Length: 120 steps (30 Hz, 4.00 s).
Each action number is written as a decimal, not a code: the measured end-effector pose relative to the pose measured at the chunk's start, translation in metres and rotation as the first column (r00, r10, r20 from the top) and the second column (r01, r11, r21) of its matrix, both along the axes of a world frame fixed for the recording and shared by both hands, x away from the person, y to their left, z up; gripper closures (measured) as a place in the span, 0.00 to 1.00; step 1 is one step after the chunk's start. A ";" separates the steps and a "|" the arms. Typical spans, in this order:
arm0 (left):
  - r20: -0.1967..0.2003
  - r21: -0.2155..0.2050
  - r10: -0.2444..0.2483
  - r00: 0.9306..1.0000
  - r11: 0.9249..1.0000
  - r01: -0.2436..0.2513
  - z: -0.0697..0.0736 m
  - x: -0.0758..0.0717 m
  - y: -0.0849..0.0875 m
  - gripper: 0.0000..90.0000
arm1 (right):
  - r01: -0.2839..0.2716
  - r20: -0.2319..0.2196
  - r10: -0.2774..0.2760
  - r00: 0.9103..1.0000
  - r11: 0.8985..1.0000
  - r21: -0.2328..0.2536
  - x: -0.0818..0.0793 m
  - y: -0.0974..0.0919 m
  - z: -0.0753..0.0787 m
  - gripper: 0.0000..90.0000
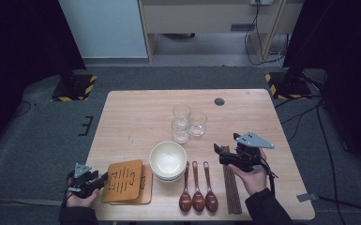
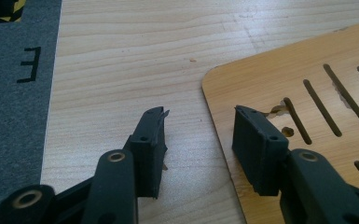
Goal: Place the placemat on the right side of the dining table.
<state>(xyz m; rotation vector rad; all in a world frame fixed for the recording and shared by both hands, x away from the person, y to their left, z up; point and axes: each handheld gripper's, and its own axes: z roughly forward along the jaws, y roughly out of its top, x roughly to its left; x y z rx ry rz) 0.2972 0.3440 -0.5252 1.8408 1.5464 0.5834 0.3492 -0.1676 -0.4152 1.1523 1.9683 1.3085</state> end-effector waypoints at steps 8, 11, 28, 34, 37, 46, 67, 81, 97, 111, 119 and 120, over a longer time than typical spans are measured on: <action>0.000 -0.002 0.000 1.000 1.000 0.000 0.000 0.000 0.000 0.59 | -0.024 0.020 0.024 1.000 1.000 0.004 -0.003 0.019 0.007 0.20; 0.000 -0.003 0.000 1.000 1.000 0.000 0.000 0.000 0.000 0.59 | -0.041 0.025 0.041 0.999 0.999 0.006 -0.005 0.027 0.009 0.20; 0.001 -0.003 0.001 1.000 1.000 -0.001 0.000 0.000 0.001 0.59 | -0.111 0.051 0.111 0.993 0.994 0.008 -0.014 0.064 0.016 0.22; 0.001 -0.003 0.001 1.000 1.000 -0.001 0.000 0.000 0.001 0.59 | -0.137 0.060 0.137 0.989 0.991 0.005 -0.018 0.077 0.017 0.23; 0.001 -0.003 0.001 1.000 1.000 -0.001 0.000 0.000 0.001 0.59 | -0.151 0.063 0.150 0.987 0.988 0.010 -0.020 0.084 0.019 0.23; 0.002 -0.003 0.002 1.000 1.000 -0.002 0.000 0.000 0.001 0.59 | -0.173 0.062 0.171 0.983 0.985 0.015 -0.024 0.102 0.019 0.25; 0.002 -0.003 0.002 1.000 1.000 -0.002 0.000 0.000 0.001 0.59 | -0.245 0.074 0.245 0.967 0.970 -0.002 -0.042 0.143 0.023 0.28; 0.004 -0.003 0.003 1.000 1.000 -0.003 -0.001 0.000 0.001 0.59 | -0.301 0.056 0.301 0.952 0.954 -0.003 -0.053 0.175 0.017 0.28; 0.002 -0.005 0.004 1.000 1.000 -0.004 -0.001 0.000 0.001 0.59 | -0.348 0.030 0.348 0.937 0.937 0.011 -0.063 0.200 0.008 0.30; 0.003 -0.006 0.005 1.000 1.000 -0.005 -0.001 0.000 0.001 0.59 | -0.378 -0.004 0.378 0.926 0.926 0.019 -0.068 0.217 -0.005 0.31; 0.004 -0.008 0.005 1.000 1.000 -0.005 -0.001 0.000 0.001 0.59 | -0.391 -0.027 0.392 0.920 0.920 0.012 -0.070 0.226 -0.012 0.32; 0.004 -0.008 0.005 1.000 1.000 -0.005 -0.001 0.000 0.001 0.59 | -0.394 -0.031 0.394 0.918 0.919 0.015 -0.071 0.227 -0.013 0.32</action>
